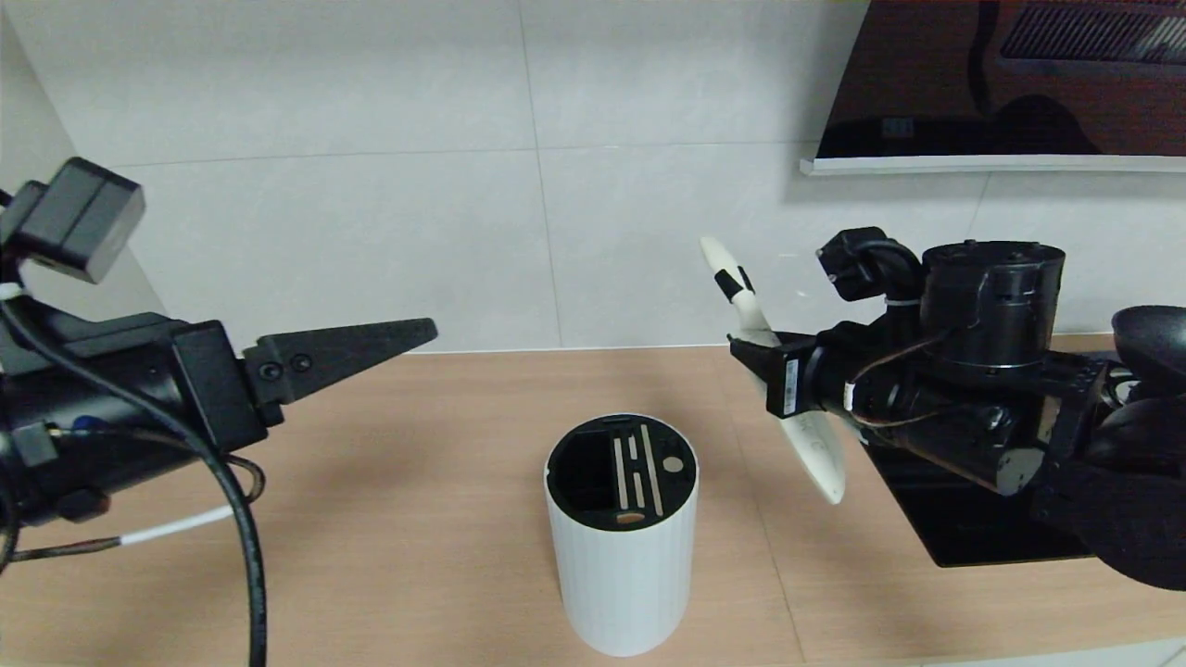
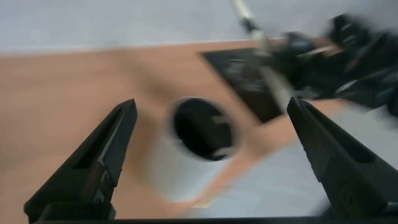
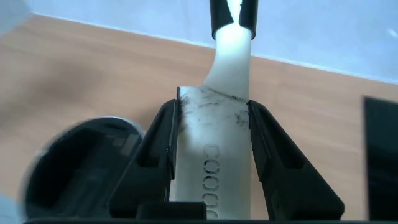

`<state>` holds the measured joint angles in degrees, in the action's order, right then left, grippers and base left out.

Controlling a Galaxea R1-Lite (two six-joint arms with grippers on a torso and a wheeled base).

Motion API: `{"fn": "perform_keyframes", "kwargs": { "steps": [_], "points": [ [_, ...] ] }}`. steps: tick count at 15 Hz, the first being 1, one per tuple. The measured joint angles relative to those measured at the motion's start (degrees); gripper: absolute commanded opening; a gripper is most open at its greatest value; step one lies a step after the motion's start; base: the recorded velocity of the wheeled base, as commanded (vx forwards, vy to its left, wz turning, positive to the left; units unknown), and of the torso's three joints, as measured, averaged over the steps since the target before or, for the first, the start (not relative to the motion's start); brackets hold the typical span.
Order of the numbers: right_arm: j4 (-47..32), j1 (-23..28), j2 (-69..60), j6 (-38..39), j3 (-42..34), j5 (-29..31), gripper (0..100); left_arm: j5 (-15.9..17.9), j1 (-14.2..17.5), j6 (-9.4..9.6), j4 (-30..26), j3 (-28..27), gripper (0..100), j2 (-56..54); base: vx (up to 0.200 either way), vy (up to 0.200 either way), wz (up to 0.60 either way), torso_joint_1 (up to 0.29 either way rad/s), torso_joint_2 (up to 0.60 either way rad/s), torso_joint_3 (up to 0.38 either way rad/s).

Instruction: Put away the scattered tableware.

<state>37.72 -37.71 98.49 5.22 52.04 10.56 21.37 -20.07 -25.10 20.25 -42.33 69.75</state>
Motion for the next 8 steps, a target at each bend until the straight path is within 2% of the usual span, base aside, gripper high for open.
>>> {"fn": "perform_keyframes", "kwargs": {
  "steps": [3,5,7,8],
  "points": [
    [-0.09,-5.29,-1.39,0.35,-1.0,0.37,0,0.0,-6.52,-8.53,4.55,0.51,100,3.93,0.0,0.0,0.0,0.0,0.0,0.0],
    [-0.17,-8.7,-2.57,0.94,-1.49,0.44,0,-0.02,-9.31,-14.07,9.97,0.93,100,6.16,0.0,0.0,0.0,0.0,0.0,0.0],
    [-0.2,-11.11,-3.4,1.54,-1.77,0.83,0,-0.05,-10.86,-16.64,12.59,1.4,100,7.84,0.0,0.0,0.0,0.0,0.0,0.0],
    [-0.15,-12.11,-3.6,1.78,-1.83,1.43,0,-0.05,-11.48,-18.77,13.8,1.56,100,8.35,0.0,0.0,0.0,0.0,0.0,0.0]
  ]
}}
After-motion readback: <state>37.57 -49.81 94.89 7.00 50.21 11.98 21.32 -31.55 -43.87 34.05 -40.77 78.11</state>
